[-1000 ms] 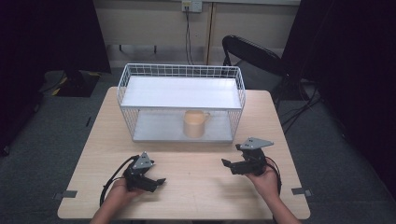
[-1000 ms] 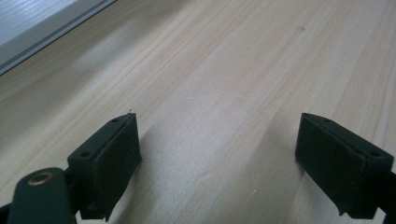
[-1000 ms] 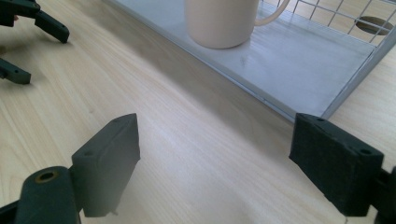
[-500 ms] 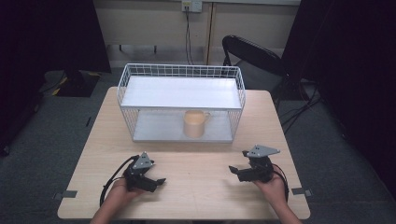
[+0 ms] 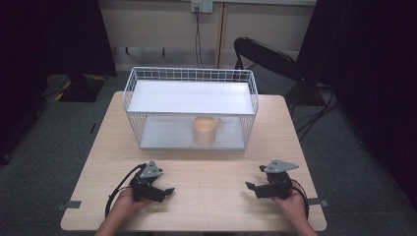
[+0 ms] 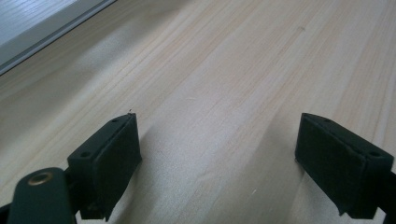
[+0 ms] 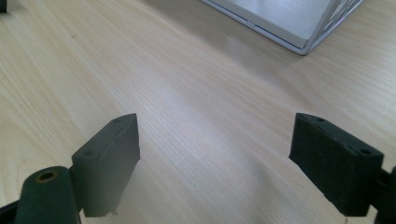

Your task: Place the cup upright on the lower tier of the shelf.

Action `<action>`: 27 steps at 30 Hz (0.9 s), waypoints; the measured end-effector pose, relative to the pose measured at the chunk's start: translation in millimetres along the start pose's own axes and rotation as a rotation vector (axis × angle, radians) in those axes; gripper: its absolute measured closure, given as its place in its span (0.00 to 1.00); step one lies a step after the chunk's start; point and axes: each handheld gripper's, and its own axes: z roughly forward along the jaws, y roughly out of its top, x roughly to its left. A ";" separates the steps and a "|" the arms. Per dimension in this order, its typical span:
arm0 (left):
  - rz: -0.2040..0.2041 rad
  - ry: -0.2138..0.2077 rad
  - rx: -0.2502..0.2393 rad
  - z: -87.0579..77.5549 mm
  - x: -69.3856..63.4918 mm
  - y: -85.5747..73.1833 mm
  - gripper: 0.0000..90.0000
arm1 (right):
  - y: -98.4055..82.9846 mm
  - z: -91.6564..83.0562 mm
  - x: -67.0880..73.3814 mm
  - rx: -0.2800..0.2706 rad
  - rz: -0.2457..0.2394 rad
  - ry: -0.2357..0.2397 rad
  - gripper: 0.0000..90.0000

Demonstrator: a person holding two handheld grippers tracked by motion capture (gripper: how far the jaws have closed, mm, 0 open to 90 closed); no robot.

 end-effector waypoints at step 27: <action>-0.008 0.017 0.002 -0.6 0.2 -0.3 0.15 | -23.4 2.4 -8.7 0.054 -0.025 -0.021 0.17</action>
